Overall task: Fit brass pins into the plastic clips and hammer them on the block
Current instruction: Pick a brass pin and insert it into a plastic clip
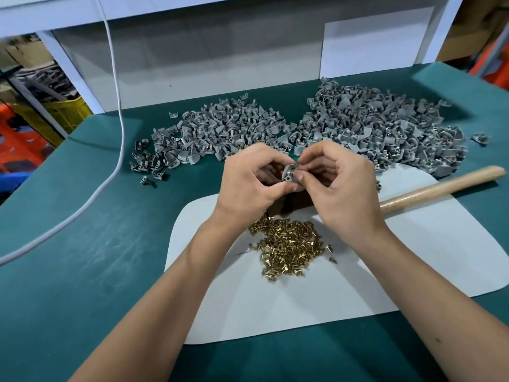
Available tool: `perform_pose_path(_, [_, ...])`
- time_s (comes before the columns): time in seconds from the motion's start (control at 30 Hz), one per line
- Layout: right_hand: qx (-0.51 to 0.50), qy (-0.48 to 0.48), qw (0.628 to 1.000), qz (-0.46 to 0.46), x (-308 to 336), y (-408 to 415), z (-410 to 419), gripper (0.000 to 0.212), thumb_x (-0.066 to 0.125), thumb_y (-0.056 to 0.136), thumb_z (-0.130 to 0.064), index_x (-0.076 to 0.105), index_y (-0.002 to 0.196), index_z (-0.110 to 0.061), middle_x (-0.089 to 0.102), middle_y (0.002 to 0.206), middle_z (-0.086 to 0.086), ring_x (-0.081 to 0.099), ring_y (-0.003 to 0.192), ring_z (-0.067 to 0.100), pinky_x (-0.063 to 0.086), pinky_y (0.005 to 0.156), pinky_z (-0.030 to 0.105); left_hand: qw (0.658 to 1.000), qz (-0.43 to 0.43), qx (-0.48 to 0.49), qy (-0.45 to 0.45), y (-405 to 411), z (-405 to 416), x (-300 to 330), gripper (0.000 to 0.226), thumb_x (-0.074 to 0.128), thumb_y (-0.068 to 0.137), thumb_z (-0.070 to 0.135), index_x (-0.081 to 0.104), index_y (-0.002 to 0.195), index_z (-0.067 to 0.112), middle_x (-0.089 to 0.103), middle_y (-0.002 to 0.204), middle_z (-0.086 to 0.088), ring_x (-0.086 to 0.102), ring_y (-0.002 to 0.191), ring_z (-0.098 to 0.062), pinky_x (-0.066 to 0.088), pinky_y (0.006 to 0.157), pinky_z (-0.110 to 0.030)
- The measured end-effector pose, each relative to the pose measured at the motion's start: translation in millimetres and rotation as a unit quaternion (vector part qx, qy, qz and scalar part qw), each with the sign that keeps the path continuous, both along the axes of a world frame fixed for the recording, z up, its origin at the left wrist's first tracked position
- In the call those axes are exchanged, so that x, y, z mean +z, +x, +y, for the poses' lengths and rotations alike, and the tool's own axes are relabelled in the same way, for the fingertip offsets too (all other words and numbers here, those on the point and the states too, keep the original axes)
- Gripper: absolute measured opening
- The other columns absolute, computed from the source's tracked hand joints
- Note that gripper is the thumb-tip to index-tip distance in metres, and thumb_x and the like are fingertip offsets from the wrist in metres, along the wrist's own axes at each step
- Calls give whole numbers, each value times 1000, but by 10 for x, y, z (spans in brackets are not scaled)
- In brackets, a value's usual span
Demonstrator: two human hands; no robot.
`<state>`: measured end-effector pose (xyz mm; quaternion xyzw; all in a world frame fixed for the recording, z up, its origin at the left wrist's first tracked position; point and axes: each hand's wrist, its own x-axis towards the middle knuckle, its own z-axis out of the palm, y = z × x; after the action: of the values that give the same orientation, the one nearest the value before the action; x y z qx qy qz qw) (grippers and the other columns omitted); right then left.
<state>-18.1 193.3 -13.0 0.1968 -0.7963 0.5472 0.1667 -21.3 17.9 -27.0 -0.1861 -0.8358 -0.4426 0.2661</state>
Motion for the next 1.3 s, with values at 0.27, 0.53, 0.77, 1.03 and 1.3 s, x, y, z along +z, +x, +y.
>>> perform_pose_path(0.27, [-3, -3, 1000, 18, -11, 5, -2, 19, 78, 84, -1, 69, 92, -16, 72, 82, -9, 72, 80, 8, 62, 75, 35, 996, -44, -46, 64, -16, -6, -19, 36, 94, 70, 15, 79, 102, 9, 72, 94, -4, 72, 82, -23, 64, 72, -40])
perform_pose_path(0.53, [9, 10, 999, 49, -21, 4, 2, 19, 70, 84, 5, 64, 84, -13, 67, 78, -4, 67, 73, 13, 59, 67, 36, 993, -59, -50, 87, 14, 8, 12, 29, 88, 71, -4, 77, 98, 0, 69, 92, -10, 73, 81, -18, 64, 75, -33])
perform_pose_path(0.77, [22, 49, 992, 113, 5, 17, 34, 23, 63, 75, 12, 59, 78, -11, 62, 74, -2, 61, 71, 17, 52, 62, 36, 988, -74, -59, 119, 67, 72, 90, 31, 90, 65, -4, 75, 89, 10, 67, 86, -4, 72, 76, -21, 64, 72, -38])
perform_pose_path(1.03, [-25, 63, 990, 124, 11, 24, -14, 26, 64, 75, 14, 59, 80, -11, 61, 76, -7, 59, 70, 6, 49, 62, 20, 997, 43, 52, -28, 86, 162, 93, 23, 86, 61, -6, 76, 80, 2, 66, 78, 0, 60, 73, -7, 45, 67, -18])
perform_pose_path(1.3, [-19, 66, 993, 95, 6, -3, 1, 21, 71, 83, 5, 63, 90, -13, 67, 82, -6, 66, 77, 6, 58, 70, 25, 998, -25, 21, 55, 62, 152, 33, 20, 86, 72, -2, 75, 88, 0, 68, 88, -12, 70, 77, -23, 63, 69, -41])
